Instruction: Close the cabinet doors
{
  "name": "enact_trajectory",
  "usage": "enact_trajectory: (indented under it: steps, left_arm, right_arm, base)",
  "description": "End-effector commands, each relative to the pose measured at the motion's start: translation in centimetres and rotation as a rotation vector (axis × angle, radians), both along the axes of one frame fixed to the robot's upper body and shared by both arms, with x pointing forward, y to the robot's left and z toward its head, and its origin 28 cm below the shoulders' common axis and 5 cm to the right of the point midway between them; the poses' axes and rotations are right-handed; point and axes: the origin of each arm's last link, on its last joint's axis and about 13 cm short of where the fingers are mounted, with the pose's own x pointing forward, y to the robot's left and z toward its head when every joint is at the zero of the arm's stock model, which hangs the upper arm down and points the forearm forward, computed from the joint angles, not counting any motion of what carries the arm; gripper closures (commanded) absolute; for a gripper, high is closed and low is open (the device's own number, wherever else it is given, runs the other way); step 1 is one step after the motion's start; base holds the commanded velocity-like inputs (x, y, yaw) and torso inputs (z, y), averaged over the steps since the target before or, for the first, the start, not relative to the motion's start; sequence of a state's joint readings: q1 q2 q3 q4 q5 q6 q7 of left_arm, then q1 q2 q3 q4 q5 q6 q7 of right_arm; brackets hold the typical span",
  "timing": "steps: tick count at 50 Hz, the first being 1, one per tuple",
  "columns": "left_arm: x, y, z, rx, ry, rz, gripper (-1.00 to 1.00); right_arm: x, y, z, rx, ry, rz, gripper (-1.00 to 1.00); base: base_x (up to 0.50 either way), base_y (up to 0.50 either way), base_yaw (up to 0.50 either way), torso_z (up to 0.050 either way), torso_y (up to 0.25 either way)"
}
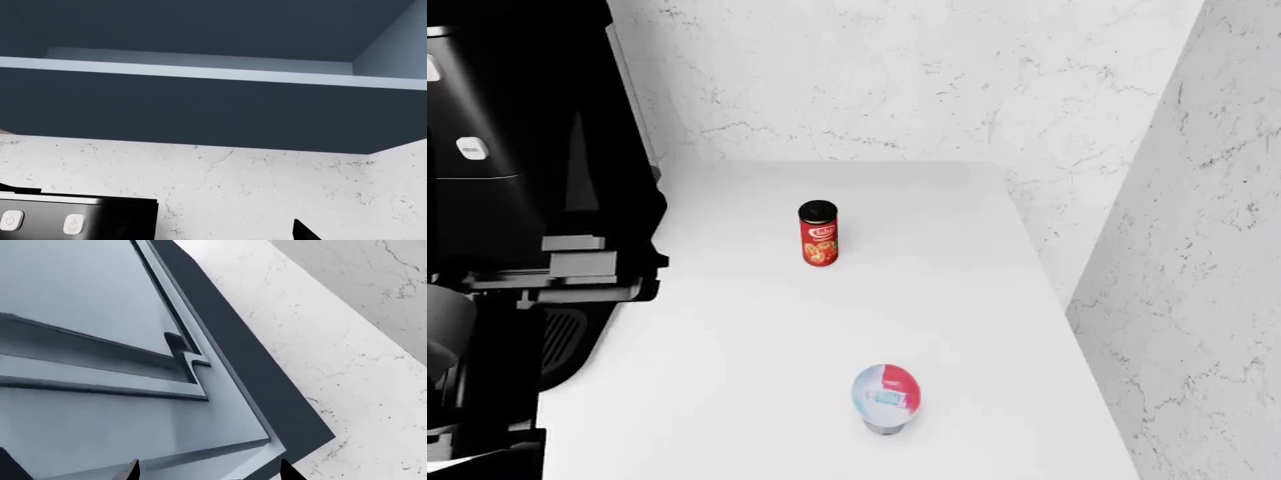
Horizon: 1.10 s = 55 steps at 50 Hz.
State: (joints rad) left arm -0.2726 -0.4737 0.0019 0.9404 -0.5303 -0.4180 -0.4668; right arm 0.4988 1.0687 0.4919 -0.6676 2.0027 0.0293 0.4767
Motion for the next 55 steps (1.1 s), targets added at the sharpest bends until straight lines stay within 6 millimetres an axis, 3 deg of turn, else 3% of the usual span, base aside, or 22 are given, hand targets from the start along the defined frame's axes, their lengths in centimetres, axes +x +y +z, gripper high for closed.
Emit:
enact_trajectory:
  steps: [1,11,17,23,38,55]
  left_arm:
    - [0.0,0.0,0.0,0.0,0.001,-0.001,-1.0]
    - [0.1,-0.1,-0.1,0.003,0.006,0.0,-1.0]
    - [0.0,-0.1,-0.1,0.002,0.007,-0.002,-1.0]
    - [0.1,-0.1,-0.2,0.005,0.009,-0.002,-1.0]
    - [0.2,-0.1,-0.2,0.004,0.01,-0.001,-1.0]
    - [0.2,-0.1,-0.2,0.005,0.014,0.002,-1.0]
  right_arm:
    - [-0.7,-0.8,1.2,0.034,-0.057,0.06,-1.0]
    - [-0.1,-0.9,0.9,0.035,-0.026,0.054,-1.0]
    - [0.7,-0.6,1.8,-0.001,-0.009,0.036,-1.0]
    - [2.7,-0.3,3.2,-0.069,0.034,0.028,-1.0]
    - [5.3,3.0,6.7,-0.231,0.065,0.088,-1.0]
    - [5.6,4.9,7.8,-0.317,0.061,0.117,-1.0]
  base:
    - [0.0,0.0,0.0,0.0,0.0]
    - [0.0,0.0,0.0,0.0,0.0]
    - [0.0,0.0,0.0,0.0,0.0]
    - [0.0,0.0,0.0,0.0,0.0]
    - [0.0,0.0,0.01,0.002,0.0]
    - [0.01,0.01,0.01,0.007,0.0]
